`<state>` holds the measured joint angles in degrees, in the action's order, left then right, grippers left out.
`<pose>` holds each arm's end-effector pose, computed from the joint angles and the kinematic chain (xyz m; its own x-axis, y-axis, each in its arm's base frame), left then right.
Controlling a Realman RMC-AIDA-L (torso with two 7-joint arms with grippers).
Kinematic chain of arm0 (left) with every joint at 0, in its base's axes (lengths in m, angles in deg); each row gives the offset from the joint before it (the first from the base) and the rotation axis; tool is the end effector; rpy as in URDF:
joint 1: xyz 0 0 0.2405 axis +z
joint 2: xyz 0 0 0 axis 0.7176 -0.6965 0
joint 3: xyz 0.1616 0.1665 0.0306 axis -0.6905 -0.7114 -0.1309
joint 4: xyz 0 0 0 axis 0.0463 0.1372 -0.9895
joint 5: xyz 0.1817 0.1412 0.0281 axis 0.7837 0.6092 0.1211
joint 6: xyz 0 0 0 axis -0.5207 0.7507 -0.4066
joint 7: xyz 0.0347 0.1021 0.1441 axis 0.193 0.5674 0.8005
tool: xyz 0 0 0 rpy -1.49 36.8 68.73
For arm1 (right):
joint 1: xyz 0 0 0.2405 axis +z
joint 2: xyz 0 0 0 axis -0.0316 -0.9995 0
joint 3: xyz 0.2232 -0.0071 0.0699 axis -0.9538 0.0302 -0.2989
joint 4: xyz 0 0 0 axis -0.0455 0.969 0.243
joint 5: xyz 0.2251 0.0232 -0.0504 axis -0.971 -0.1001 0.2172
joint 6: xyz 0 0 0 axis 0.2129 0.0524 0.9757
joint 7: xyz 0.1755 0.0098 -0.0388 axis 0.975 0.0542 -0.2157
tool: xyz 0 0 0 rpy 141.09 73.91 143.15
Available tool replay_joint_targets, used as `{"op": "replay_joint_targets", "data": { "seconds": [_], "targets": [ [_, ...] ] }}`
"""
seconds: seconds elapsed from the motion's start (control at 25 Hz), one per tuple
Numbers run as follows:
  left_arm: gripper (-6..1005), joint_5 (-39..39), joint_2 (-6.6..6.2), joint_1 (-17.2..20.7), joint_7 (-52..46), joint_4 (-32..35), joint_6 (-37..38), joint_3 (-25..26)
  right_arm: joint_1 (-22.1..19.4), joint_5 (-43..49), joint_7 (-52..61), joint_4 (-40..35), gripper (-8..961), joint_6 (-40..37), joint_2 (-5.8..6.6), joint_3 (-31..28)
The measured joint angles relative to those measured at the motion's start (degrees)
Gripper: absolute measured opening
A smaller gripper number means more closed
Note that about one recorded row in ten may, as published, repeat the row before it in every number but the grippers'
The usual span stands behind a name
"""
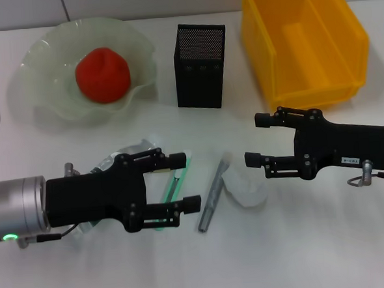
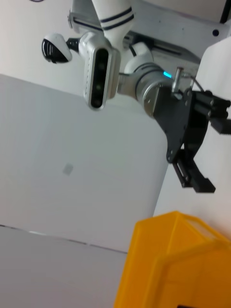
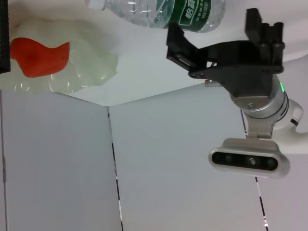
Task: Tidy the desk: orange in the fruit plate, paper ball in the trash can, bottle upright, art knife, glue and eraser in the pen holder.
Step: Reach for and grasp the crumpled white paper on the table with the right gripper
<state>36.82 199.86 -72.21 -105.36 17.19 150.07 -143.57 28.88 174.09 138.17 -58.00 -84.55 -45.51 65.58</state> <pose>-0.2331 0.2857 -0.0597 0.7523 0.2703 0.6008 0.3010 -0.9522 0.0516 0.2480 0.3228 -0.0534 0.8035 -0.1846 -0.5659 -0.3340 -0.9267 -0.1720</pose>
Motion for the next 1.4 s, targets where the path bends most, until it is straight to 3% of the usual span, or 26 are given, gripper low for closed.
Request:
{"op": "replay_joint_targets", "data": {
  "seconds": [0.8, 1.12, 1.24, 1.28, 1.4],
  "targets": [
    [808, 0.1, -0.06, 0.6, 1.4, 0.0, 1.0, 0.2, -0.3, 0.0, 2.3, -1.1, 758, -0.8, -0.05, 0.1],
    [809, 0.3, -0.05, 0.6, 1.5, 0.0, 1.0, -0.2, 0.2, 6.5, 19.9, -15.0, 750, -4.2, 0.26, 0.4],
    [809, 1.0, -0.05, 0.6, 1.6, 0.0, 1.1, -0.2, 2.4, 11.7, 27.6, -20.7, 746, -5.5, 0.44, 0.5],
    [809, 1.4, -0.05, 0.5, 1.8, 0.0, 1.1, -0.2, 5.0, 16.2, 32.0, -22.9, 745, -6.9, 0.76, 0.5],
    [809, 1.7, -0.05, 0.4, 2.0, 0.0, 1.1, -0.2, 7.6, 19.9, 35.2, -24.0, 742, -8.2, 1.05, 0.6]
  ]
}}
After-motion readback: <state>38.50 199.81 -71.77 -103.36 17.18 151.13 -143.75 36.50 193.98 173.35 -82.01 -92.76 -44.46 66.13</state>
